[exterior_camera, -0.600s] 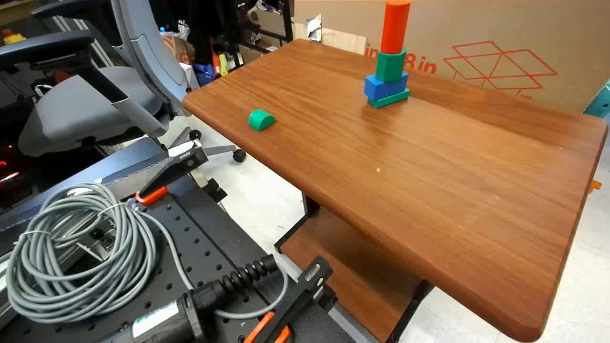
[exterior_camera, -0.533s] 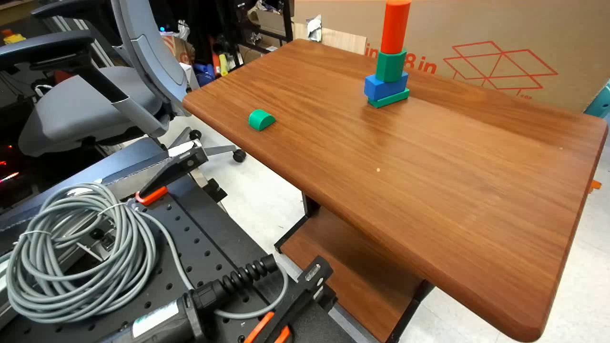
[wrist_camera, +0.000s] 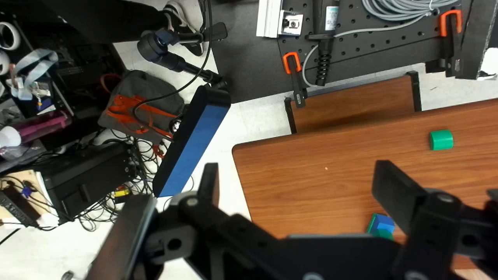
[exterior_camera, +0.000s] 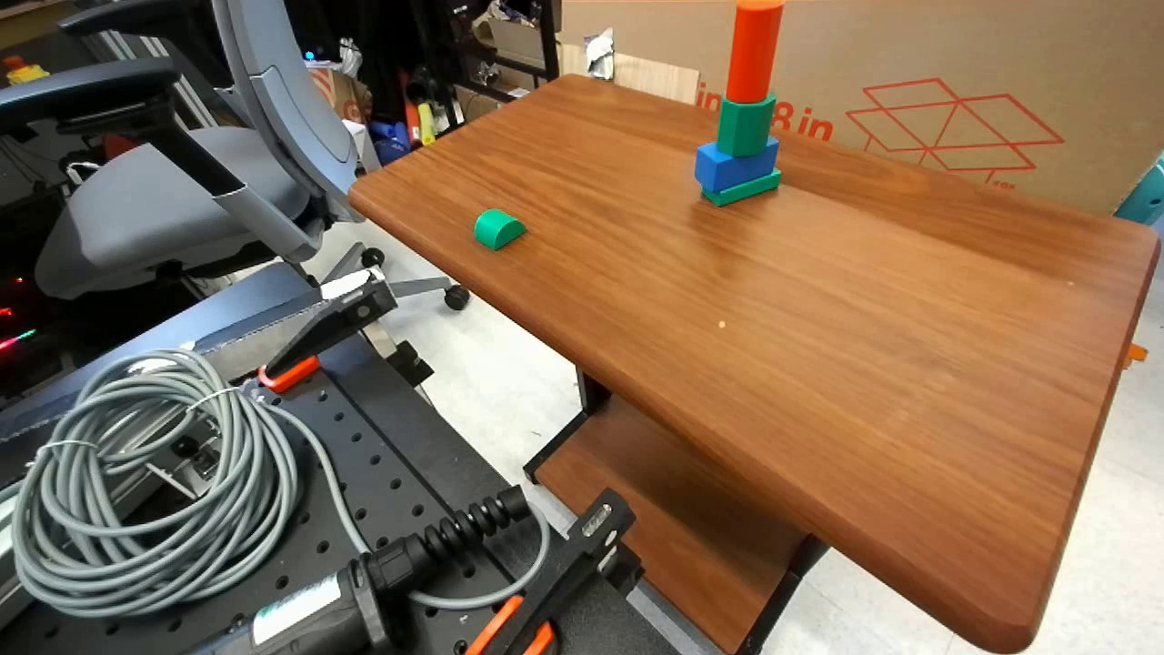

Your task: Unstack the four blocks on the right

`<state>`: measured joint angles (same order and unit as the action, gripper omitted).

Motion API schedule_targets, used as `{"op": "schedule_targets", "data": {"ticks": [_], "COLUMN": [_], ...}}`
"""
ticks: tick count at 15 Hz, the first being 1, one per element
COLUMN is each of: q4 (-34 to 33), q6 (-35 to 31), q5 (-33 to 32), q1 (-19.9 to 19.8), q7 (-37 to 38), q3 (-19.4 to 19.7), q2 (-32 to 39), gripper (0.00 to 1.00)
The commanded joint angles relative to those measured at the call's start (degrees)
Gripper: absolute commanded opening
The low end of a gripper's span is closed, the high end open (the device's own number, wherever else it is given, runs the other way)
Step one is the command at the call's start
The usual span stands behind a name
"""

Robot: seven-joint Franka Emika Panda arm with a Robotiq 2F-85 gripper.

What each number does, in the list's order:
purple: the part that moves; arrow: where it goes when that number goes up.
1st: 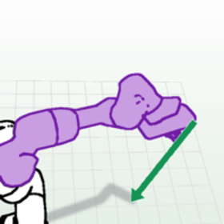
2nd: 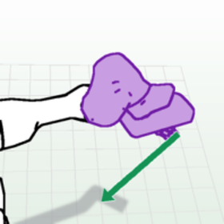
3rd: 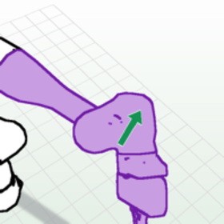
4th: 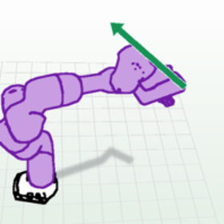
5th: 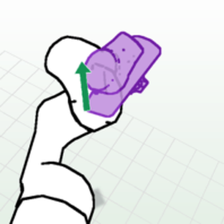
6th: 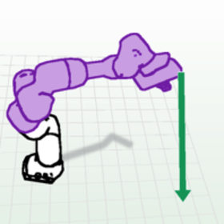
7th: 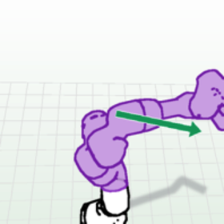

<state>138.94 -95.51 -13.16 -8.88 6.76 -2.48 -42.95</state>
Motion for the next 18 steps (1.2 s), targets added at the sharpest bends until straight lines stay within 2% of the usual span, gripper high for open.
{"op": "schedule_targets", "data": {"ticks": [1,8,13,18], "q4": [-0.2,-2.7,-6.3,-11.6], "q6": [0.4,-4.0,-12.5,-21.8], "q5": [-0.6,4.6,9.4,9.3], "q1": [1.4,2.0,1.7,2.5], "q7": [0.7,4.6,10.0,13.4], "q3": [0.9,1.6,0.4,-1.3], "q2": [0.1,5.5,13.2,23.5], "gripper": [1.0,1.0,1.0,1.0]}}
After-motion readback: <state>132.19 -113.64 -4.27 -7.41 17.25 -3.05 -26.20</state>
